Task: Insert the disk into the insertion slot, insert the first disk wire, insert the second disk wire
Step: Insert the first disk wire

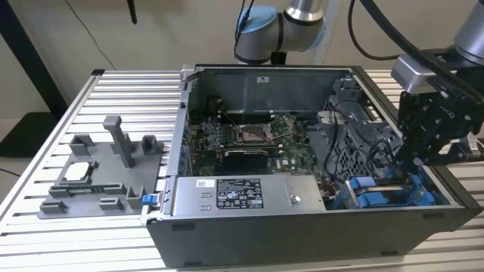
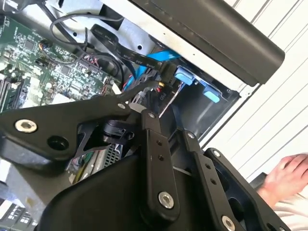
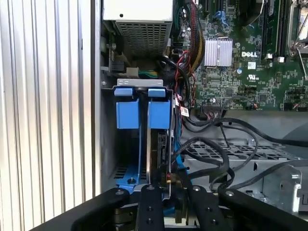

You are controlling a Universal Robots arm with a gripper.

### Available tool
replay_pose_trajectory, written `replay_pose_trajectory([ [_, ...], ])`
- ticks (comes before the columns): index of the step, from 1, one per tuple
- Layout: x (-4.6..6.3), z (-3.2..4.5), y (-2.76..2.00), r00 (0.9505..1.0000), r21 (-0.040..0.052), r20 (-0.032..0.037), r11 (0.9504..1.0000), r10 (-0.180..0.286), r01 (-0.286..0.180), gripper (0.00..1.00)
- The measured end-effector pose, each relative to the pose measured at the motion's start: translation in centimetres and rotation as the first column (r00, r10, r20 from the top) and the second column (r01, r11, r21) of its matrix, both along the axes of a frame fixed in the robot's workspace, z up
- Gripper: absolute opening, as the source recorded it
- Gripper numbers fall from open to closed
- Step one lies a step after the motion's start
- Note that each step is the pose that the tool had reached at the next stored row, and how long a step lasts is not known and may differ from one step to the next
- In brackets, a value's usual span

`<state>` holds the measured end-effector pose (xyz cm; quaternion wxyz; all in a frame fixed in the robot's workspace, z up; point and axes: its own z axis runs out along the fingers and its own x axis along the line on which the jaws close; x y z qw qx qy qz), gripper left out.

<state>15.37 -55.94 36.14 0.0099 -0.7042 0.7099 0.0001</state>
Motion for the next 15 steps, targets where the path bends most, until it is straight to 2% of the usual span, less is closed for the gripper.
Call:
replay_pose_trajectory([
  [6, 1.4, 0.06, 0.02, 1.0, 0.0265, 0.0, 0.9996, 0.0, 0.0, 1.0],
  [9, 2.2, 0.06, 0.02, 1.0, 0.0462, 0.0, 0.9989, 0.0, 0.0, 1.0],
  [11, 2.6, 0.07, 0.02, 1.0, 0.0633, 0.0, 0.998, 0.0, 0.0, 1.0],
  [14, 2.7, -0.01, 0.02, 1.0, 0.1048, 0.0, 0.9945, 0.0, 0.0, 1.0],
  [15, 2.7, -0.06, 0.01, 1.0, 0.1154, 0.0, 0.9933, 0.0, 0.0, 1.0],
])
